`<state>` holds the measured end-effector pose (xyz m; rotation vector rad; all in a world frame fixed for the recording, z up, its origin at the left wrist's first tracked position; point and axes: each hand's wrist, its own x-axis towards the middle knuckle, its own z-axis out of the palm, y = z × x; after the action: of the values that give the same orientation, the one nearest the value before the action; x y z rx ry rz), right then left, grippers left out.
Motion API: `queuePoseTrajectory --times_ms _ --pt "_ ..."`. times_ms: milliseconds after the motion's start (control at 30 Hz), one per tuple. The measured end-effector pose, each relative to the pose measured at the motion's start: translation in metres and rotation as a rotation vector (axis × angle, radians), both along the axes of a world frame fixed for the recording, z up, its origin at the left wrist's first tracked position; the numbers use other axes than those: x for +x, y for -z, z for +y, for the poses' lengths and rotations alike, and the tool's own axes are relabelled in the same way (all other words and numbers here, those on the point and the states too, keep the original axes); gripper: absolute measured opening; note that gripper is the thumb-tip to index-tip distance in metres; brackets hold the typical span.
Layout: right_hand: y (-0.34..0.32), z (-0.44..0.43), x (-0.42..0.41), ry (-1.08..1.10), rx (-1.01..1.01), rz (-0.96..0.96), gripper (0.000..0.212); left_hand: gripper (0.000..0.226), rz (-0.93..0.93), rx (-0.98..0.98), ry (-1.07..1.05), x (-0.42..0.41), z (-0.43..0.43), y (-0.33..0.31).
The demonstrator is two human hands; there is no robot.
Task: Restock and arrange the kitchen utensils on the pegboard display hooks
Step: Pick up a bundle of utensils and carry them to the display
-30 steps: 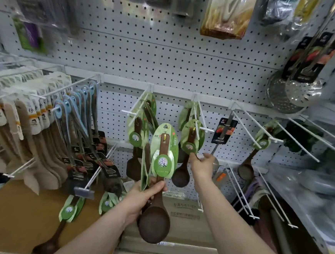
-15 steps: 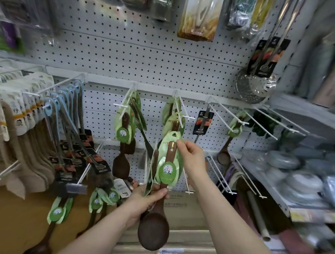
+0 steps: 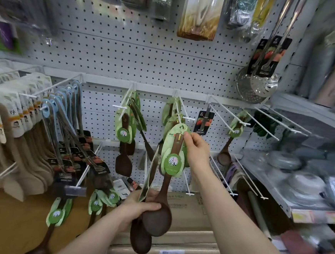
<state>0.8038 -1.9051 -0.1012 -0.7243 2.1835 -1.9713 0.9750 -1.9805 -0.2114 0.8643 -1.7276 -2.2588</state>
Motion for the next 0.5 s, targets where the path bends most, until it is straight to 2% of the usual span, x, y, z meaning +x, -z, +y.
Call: queuePoseTrajectory --times_ms 333,500 --pt "0.023 -0.031 -0.01 -0.016 -0.14 -0.115 0.031 0.022 -0.001 0.011 -0.323 0.012 -0.053 0.01" --pt "0.019 -0.05 -0.027 0.003 -0.106 -0.102 0.028 0.029 -0.014 -0.085 -0.453 0.0 -0.074 0.011"
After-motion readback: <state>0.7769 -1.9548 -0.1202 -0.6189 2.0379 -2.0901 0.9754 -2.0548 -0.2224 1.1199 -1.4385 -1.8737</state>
